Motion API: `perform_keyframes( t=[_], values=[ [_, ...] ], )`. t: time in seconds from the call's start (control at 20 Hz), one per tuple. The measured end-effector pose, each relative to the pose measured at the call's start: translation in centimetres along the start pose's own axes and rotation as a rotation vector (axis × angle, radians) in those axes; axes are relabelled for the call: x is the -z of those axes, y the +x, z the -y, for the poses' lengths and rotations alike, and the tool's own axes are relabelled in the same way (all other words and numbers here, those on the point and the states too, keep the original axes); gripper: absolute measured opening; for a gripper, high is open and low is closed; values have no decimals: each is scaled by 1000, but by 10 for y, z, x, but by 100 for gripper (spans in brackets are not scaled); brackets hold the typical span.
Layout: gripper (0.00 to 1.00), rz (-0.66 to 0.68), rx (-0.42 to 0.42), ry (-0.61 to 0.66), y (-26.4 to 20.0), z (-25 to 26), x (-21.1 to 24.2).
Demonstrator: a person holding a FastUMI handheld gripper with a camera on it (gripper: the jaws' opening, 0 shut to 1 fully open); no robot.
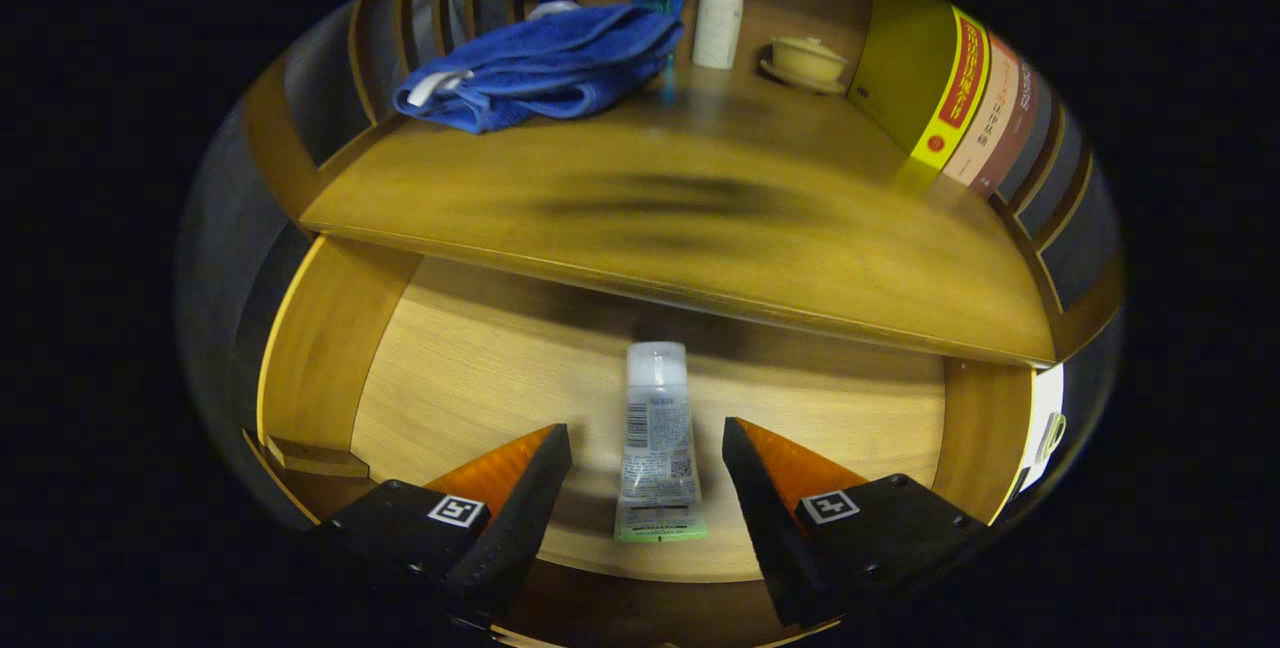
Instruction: Pull open the drawer, take out the items inside it, and place them on the countertop above the cabinet.
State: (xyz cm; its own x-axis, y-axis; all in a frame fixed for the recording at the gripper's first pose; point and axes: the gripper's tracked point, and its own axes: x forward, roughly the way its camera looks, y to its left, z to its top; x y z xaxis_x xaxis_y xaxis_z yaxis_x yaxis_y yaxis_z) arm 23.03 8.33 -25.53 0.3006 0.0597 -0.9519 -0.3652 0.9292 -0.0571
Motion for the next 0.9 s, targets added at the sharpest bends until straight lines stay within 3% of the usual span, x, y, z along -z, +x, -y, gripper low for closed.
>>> perform_keyframes(
  t=[0.3,0.45,0.9],
  values=[
    [99,-96,8,-12,26,-5,10],
    [92,-167,-13,-14,37,-15,19],
    [77,-149,-6,15,24,-30,-57]
  ],
)
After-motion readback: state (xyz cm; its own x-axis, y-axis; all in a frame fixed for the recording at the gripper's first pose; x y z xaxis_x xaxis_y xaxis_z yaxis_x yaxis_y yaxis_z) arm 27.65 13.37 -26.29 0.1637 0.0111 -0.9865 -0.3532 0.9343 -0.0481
